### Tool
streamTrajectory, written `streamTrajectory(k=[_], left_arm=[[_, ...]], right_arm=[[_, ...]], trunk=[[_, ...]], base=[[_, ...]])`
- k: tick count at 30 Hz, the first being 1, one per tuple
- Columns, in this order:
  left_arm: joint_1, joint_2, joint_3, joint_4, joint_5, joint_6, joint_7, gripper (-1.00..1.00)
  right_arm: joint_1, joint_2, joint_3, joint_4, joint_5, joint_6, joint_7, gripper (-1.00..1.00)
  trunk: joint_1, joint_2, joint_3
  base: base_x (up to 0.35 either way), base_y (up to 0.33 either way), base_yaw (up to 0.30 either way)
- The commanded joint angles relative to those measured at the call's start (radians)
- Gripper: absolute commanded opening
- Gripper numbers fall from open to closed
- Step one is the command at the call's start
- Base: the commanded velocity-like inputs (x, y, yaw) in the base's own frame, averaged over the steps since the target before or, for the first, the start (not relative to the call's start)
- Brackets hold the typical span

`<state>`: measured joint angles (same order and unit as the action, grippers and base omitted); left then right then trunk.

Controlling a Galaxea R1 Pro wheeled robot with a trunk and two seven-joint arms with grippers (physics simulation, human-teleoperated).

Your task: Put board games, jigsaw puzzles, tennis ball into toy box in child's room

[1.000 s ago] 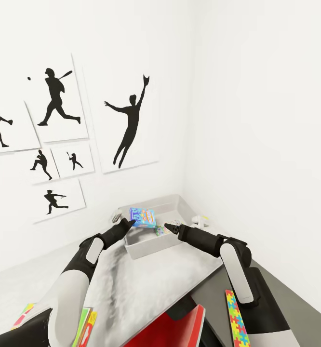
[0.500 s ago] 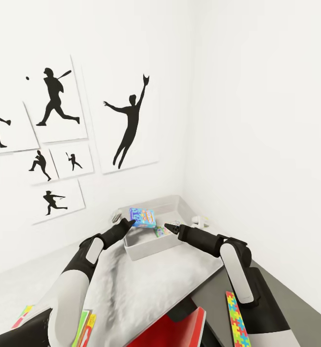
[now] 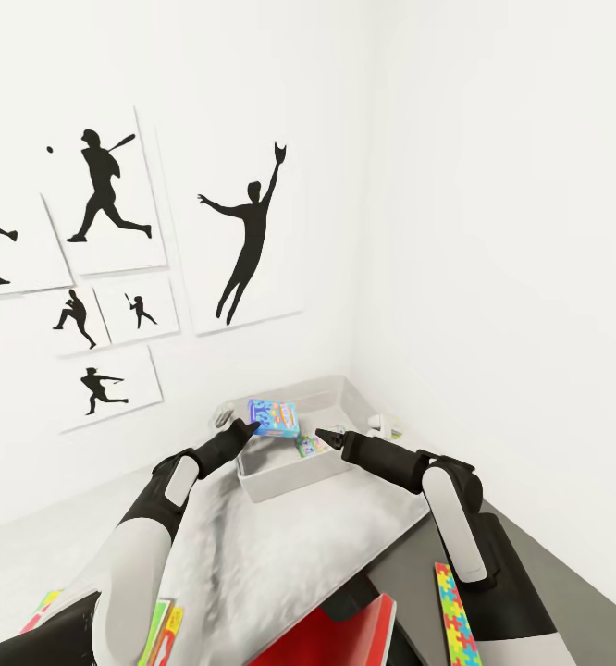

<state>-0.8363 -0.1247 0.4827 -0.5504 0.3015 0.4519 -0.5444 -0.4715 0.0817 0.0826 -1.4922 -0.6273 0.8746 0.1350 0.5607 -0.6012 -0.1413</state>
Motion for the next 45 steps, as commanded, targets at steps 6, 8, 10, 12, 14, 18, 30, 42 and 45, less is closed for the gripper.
streamTrajectory(k=[6,8,10,12,14,18,30,42,45], left_arm=[[-0.001,-0.001,0.007,0.0,0.004,0.008,-0.003,-1.0],[-0.001,-0.001,0.007,0.0,0.004,0.008,-0.003,-1.0],[-0.001,-0.001,0.007,0.0,0.004,0.008,-0.003,-1.0],[-0.001,-0.001,0.007,0.0,0.004,0.008,-0.003,-1.0],[-0.001,-0.001,0.007,0.0,0.004,0.008,-0.003,-1.0],[-0.001,-0.001,0.007,0.0,0.004,0.008,-0.003,-1.0],[-0.001,-0.001,0.007,0.0,0.004,0.008,-0.003,-1.0],[-0.001,0.0,0.007,0.0,0.004,0.007,-0.005,-1.0],[-0.001,0.0,0.007,-0.001,0.004,0.007,-0.005,-1.0]], right_arm=[[-0.001,0.0,-0.001,-0.001,0.008,0.004,0.008,1.0],[-0.001,0.001,-0.001,0.0,0.008,0.004,0.008,1.0],[-0.001,0.001,-0.001,-0.001,0.009,0.004,0.008,1.0],[-0.001,0.001,-0.001,-0.002,0.009,0.004,0.008,1.0],[-0.001,0.001,-0.001,-0.002,0.009,0.004,0.007,1.0],[-0.001,0.0,-0.001,-0.005,0.009,0.003,0.007,1.0],[-0.001,-0.001,-0.001,-0.005,0.008,0.007,0.008,1.0],[-0.001,0.0,-0.001,-0.005,0.008,0.009,0.008,1.0],[-0.001,0.0,-0.001,-0.005,0.008,0.009,0.008,1.0]], trunk=[[0.0,-0.002,-0.002],[0.0,-0.002,-0.002],[0.0,-0.002,-0.002],[0.0,-0.002,-0.002],[0.0,-0.002,-0.002],[0.0,-0.002,-0.002],[0.0,-0.002,-0.017],[0.0,-0.002,-0.037],[0.0,-0.002,-0.042]], base=[[0.001,0.0,0.0],[0.0,0.0,0.0],[0.0,0.0,0.0],[0.0,0.0,0.0],[0.0,0.0,0.0],[0.0,0.0,0.0],[0.0,0.0,0.0],[0.0,0.0,0.0],[0.0,0.0,0.0]])
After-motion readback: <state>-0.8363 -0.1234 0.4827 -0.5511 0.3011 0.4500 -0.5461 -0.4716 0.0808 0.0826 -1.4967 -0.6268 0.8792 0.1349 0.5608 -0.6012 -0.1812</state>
